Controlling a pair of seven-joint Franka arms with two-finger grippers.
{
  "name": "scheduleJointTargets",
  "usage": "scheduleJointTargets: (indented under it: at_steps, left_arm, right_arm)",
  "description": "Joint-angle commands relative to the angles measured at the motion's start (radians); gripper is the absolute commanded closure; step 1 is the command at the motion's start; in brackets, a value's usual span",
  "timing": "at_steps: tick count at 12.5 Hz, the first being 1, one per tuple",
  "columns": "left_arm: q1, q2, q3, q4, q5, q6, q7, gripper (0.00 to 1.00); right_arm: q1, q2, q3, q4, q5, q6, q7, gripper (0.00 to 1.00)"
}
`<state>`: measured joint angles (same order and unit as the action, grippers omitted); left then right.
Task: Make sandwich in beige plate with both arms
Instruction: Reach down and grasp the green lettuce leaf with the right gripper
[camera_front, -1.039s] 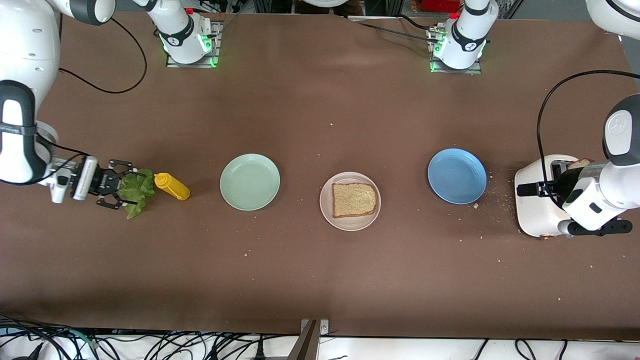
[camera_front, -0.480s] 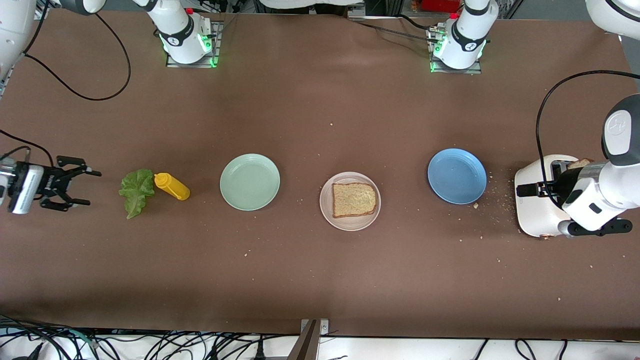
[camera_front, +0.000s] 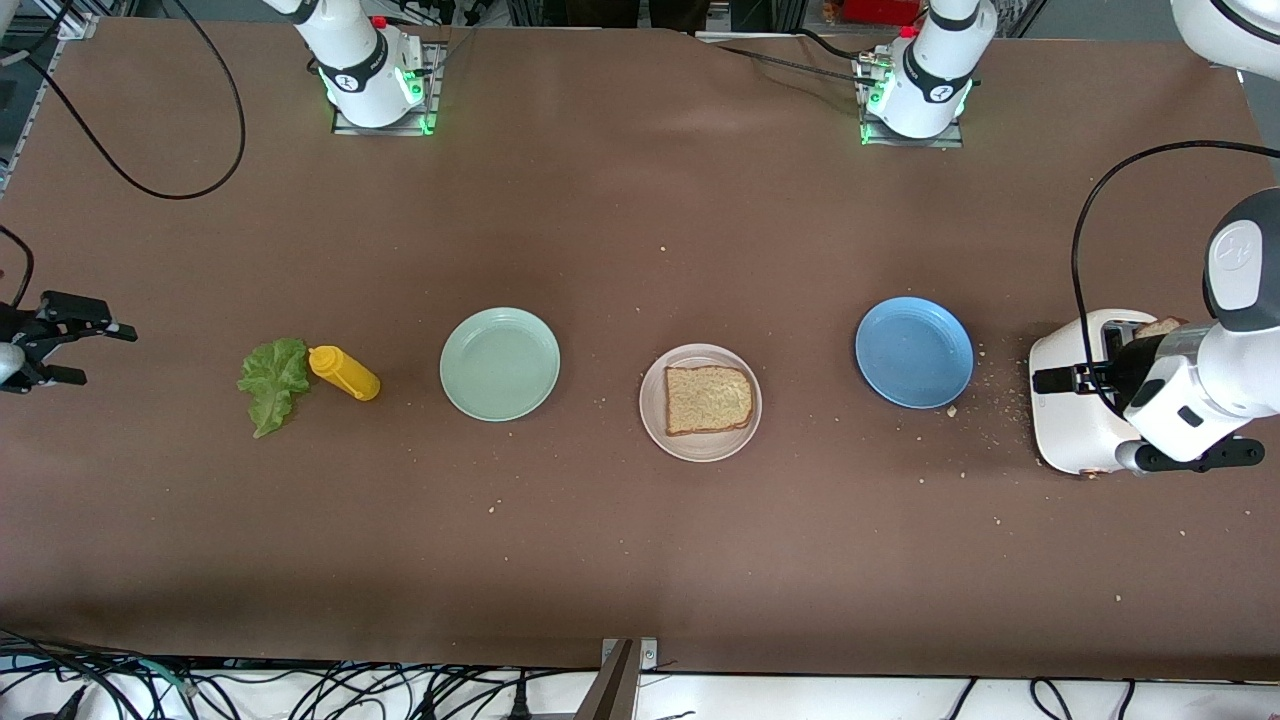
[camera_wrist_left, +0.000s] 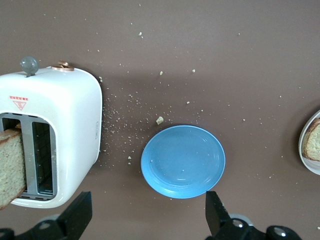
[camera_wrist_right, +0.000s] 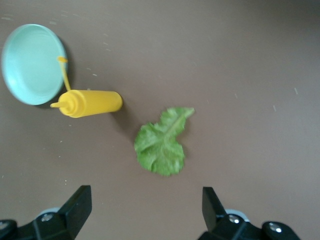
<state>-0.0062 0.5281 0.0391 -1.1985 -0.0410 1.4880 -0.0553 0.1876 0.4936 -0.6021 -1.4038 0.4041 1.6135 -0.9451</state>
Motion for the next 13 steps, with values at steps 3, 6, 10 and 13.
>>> scheduleJointTargets:
  at_steps: [3,6,10,13]
  left_arm:
    - [-0.003,-0.008,-0.005,-0.006,0.033,-0.009,-0.014,0.00]
    - [-0.004,-0.008,-0.005,-0.006,0.033,-0.008,-0.014,0.00]
    - [-0.005,-0.008,-0.005,-0.006,0.033,-0.008,-0.014,0.00]
    - [-0.005,-0.008,-0.005,-0.006,0.033,-0.008,-0.014,0.00]
  right_arm:
    - [0.127,-0.009,-0.004,-0.218,-0.097,0.266,0.296,0.02]
    - [0.162,0.016,0.005,-0.386,-0.093,0.500,0.351,0.02]
    - [0.173,0.094,0.019,-0.411,-0.048,0.548,0.394,0.01]
    - [0.170,0.152,0.021,-0.409,0.030,0.566,0.402,0.01]
